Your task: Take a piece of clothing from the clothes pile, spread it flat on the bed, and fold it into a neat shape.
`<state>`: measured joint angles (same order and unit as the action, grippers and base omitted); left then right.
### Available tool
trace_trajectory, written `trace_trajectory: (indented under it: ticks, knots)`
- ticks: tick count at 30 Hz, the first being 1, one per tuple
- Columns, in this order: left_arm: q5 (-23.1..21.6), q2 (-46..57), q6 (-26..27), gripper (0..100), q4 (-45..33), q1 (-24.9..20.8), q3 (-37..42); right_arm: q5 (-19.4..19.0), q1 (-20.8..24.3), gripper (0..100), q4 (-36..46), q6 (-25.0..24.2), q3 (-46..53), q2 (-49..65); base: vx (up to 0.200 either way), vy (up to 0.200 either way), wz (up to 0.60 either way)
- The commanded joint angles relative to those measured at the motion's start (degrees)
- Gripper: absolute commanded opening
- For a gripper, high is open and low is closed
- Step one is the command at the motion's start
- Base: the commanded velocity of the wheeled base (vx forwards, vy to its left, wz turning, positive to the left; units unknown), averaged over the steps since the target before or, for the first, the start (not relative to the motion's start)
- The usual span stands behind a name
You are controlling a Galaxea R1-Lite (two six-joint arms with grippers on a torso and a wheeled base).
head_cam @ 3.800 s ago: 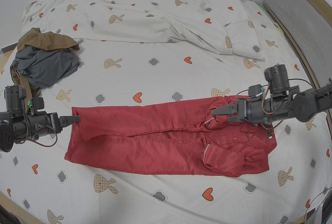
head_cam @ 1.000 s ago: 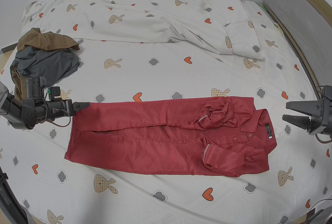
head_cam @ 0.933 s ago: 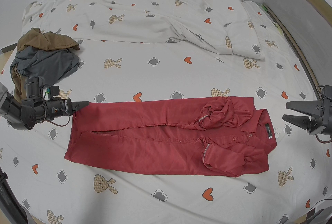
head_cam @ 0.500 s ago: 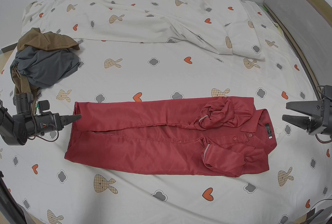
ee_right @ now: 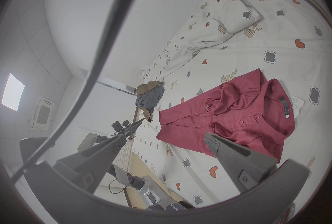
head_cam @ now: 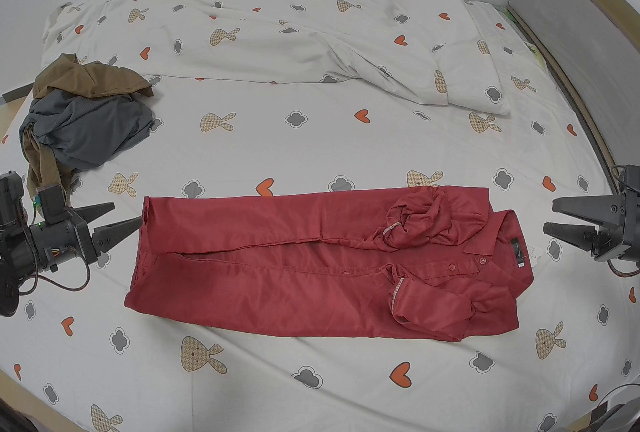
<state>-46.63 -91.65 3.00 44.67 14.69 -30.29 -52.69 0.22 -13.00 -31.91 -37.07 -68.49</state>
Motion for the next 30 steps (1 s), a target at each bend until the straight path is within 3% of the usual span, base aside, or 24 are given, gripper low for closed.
trace_trajectory:
  ticks: [1, 2, 3, 9, 15, 21, 25, 28, 30]
  knots:
    - [21.76, 5.96, 1.75, 100, 0.77, -5.55, -0.47, -0.13, 0.04, 100, -0.01, 0.01, -0.02, -0.24, 0.0, 0.0, 0.0]
    - [31.86, 4.37, 2.01, 100, 0.77, -7.22, -2.4, -0.13, 0.04, 100, -0.01, 0.01, -0.02, -0.24, 0.0, 0.0, 0.0]
    - [38.81, 1.74, 2.19, 100, 1.04, -8.54, -4.34, -0.13, 0.13, 100, -0.01, 0.01, -0.02, -0.33, 0.0, 0.0, 0.0]
    - [49.53, -4.86, 4.12, 100, 7.98, -10.21, -4.34, -0.22, 0.13, 100, -0.01, 0.01, 0.07, -0.33, 0.0, 0.0, 0.0]
    - [50.06, -5.03, 12.47, 100, 12.37, -11.09, -1.17, -0.22, 0.04, 100, -0.01, 0.01, 0.07, -0.33, 0.0, 0.0, 0.0]
    - [52.87, -6.79, 4.3, 100, 20.46, -11.7, -5.65, -0.13, 0.04, 100, -0.01, 0.01, 0.07, -0.33, 0.0, 0.0, 0.0]
    - [56.38, -11.62, 1.31, 100, 24.24, -6.6, -11.54, -0.22, 0.04, 100, -0.01, 0.01, 0.07, -0.33, 0.0, 0.0, 0.0]
    - [56.65, -14.44, 0.25, 100, 26.44, -5.2, -12.33, -0.22, 0.04, 100, -0.01, 0.01, -0.02, -0.24, 0.0, 0.0, 0.0]
    - [55.33, -14.87, -4.76, 100, 25.47, -5.2, -9.96, -0.22, 0.04, 100, -0.01, 0.01, -0.02, -0.24, 0.0, 0.0, 0.0]
